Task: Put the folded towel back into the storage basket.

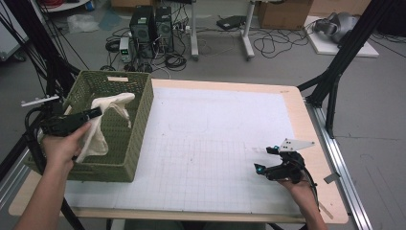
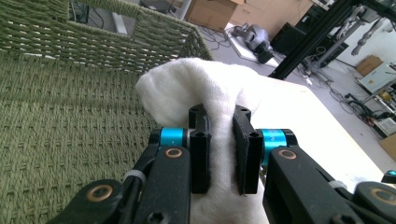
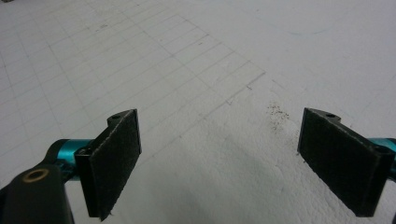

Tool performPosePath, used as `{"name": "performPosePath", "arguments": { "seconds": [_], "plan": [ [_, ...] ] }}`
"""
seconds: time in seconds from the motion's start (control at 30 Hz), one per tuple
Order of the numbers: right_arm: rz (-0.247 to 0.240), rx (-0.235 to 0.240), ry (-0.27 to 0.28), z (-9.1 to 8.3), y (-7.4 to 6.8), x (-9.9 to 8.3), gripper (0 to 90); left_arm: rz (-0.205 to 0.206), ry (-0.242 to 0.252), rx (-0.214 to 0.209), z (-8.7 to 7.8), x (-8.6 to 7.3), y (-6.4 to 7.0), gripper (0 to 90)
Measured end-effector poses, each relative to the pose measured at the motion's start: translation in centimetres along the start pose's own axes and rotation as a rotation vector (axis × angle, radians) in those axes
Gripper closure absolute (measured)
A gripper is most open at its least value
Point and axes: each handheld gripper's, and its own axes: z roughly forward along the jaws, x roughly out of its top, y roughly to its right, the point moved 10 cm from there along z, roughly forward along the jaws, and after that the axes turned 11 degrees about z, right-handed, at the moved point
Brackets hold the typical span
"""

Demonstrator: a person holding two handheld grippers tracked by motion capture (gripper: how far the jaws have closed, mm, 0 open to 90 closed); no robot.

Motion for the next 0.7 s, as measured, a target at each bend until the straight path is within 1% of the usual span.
{"name": "performPosePath", "arguments": {
  "seconds": [0.17,0.3,0.43,0.53,0.7],
  "plan": [
    [0.001,0.001,0.001,0.00,-0.03,0.01,12.6,0.002,-0.007,-0.011,0.12,-0.18,-0.02,78.9],
    [0.002,0.002,-0.002,0.02,-0.07,-0.02,12.6,-0.008,-0.004,-0.024,0.13,-0.14,0.02,78.9],
    [0.002,0.001,-0.001,0.02,-0.07,-0.01,12.6,-0.012,0.001,-0.022,0.13,-0.09,-0.02,78.8],
    [0.002,0.002,-0.001,0.02,-0.07,-0.01,12.6,-0.026,0.009,-0.024,0.18,-0.03,-0.03,78.8],
    [0.000,0.001,0.000,0.02,-0.08,0.01,12.6,-0.031,0.004,-0.034,0.43,-0.19,0.07,78.8]
  ]
}}
